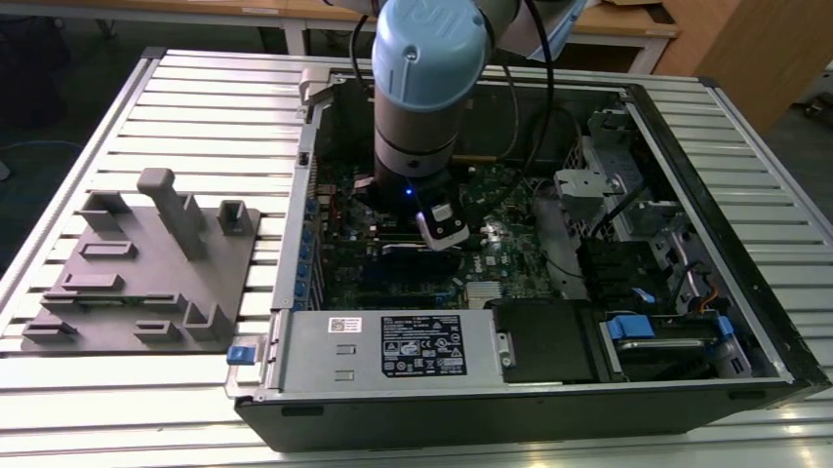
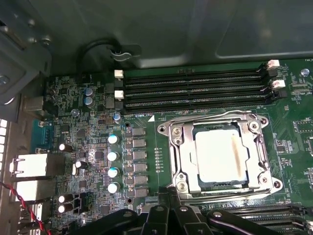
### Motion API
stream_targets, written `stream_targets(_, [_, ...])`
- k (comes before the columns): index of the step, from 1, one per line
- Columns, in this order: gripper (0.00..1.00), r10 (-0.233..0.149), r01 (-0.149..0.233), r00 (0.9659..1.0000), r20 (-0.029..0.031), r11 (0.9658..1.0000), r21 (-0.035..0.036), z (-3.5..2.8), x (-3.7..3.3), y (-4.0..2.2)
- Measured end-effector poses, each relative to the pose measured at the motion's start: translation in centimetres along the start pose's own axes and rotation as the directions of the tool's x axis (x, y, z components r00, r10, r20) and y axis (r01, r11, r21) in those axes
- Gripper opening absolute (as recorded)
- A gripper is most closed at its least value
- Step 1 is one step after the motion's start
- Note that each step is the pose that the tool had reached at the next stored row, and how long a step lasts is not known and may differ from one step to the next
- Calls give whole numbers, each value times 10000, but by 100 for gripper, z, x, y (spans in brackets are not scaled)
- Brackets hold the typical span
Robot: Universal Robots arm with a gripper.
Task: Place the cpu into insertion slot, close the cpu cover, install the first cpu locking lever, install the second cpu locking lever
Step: 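Install the second cpu locking lever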
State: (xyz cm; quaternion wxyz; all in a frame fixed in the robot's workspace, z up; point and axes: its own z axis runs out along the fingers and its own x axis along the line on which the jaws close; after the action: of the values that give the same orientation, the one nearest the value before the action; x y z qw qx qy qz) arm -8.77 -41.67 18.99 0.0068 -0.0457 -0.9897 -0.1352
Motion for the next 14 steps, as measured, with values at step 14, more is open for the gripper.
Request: stream_targets(14, [10, 0, 0, 10000, 2, 10000, 23, -18, 1, 4])
